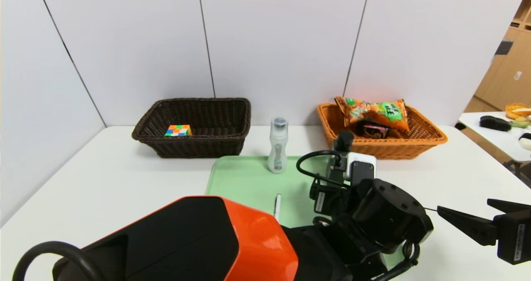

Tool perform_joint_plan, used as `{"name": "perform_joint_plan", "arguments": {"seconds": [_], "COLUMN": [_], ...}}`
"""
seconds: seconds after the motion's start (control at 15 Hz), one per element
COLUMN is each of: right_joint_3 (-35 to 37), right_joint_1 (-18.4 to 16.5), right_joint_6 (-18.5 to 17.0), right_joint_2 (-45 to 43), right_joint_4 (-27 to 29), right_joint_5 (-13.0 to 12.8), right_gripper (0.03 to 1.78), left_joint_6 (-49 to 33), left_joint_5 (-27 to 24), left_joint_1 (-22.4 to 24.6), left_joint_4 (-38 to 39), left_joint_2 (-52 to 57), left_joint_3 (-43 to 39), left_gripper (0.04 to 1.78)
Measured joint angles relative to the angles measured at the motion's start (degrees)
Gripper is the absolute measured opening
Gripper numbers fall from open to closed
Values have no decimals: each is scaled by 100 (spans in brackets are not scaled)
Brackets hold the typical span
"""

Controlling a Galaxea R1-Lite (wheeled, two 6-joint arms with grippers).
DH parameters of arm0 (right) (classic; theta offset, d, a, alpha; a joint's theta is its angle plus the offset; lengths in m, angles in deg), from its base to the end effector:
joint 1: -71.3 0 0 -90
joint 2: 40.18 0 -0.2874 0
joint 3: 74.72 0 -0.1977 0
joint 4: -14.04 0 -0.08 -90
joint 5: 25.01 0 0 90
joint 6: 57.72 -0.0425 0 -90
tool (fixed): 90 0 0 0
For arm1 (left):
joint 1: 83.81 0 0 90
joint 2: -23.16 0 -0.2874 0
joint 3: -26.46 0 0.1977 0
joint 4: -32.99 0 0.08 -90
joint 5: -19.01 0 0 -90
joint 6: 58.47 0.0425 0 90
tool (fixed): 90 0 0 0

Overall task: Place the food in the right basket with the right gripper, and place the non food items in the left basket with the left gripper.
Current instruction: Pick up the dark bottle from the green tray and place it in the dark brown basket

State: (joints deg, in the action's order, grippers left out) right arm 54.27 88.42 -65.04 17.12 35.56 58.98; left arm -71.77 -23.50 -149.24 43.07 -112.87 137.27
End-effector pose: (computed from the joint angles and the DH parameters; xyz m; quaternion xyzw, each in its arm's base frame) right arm 0.1441 0.0397 0.1631 0.0136 0.2410 0.0787 0.9672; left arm 0.2325 -0.4332 0.0869 -0.0043 0.0902 -0.1451 0.9853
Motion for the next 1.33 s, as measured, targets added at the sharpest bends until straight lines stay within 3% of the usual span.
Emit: {"name": "perform_joint_plan", "arguments": {"seconds": [0.2, 1.33], "right_joint_3": [29, 129], "right_joint_1": [0, 9], "right_joint_6": [6, 6], "right_joint_2": [0, -11], "right_joint_4": [-17, -20], "right_joint_5": [0, 28], "right_gripper": [171, 171], "left_joint_6": [283, 658], "left_joint_5": [-2, -18], "left_joint_1": [126, 645], "left_joint_4": [429, 366], "left_joint_2": [-182, -1147], "left_joint_3": [107, 1673], "left_gripper": [169, 169]}}
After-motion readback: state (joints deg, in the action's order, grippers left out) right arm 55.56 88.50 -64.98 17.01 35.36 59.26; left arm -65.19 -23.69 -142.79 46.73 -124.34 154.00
